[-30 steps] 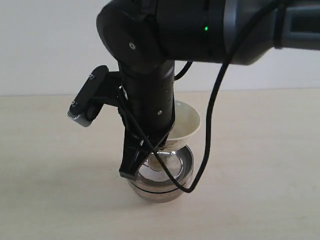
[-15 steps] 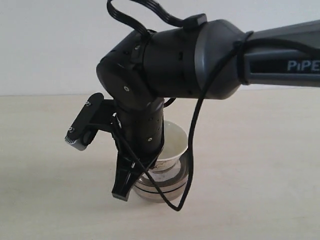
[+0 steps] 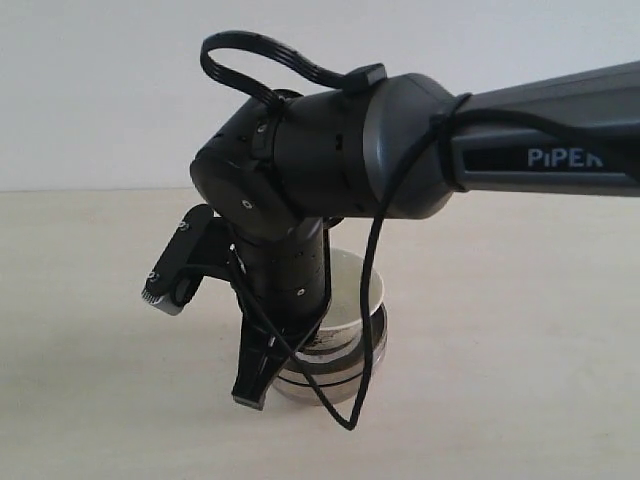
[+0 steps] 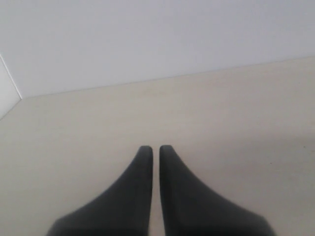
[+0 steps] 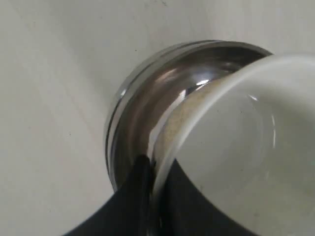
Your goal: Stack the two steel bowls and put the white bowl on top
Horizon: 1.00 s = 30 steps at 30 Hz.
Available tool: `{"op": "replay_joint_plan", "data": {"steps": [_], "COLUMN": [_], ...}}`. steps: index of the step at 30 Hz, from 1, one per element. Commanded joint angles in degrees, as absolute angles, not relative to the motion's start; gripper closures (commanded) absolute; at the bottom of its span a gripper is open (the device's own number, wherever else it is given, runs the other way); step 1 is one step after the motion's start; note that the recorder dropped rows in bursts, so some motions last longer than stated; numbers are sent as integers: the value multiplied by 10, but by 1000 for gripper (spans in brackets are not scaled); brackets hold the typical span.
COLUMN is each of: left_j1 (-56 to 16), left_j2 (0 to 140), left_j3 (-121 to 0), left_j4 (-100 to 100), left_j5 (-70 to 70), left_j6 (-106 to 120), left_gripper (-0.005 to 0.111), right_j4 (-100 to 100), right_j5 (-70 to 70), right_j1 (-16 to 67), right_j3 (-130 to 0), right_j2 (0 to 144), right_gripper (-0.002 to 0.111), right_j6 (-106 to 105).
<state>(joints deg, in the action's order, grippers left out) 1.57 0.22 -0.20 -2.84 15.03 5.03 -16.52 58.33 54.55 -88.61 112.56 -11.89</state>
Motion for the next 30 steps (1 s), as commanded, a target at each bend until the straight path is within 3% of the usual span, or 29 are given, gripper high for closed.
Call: {"op": "replay_joint_plan", "data": {"steps": [1, 8, 16, 30], "left_j1": [17, 17, 17, 17], "left_j2": [0, 0, 0, 0], "left_j3": [0, 0, 0, 0], "left_j4": [-24, -24, -24, -24], "left_j5": [146, 146, 146, 146], "left_j6": [45, 45, 45, 45], "left_gripper": [103, 103, 103, 103], "right_j4": [-171, -157, -154, -186], "right_j5": [593, 580, 583, 584], "right_j1": [535, 535, 535, 535], "right_j3": [-886, -886, -886, -886], "right_j2": [1123, 1123, 1123, 1099], "right_gripper": [108, 105, 79, 79], "right_j6": [-113, -111, -110, -83]}}
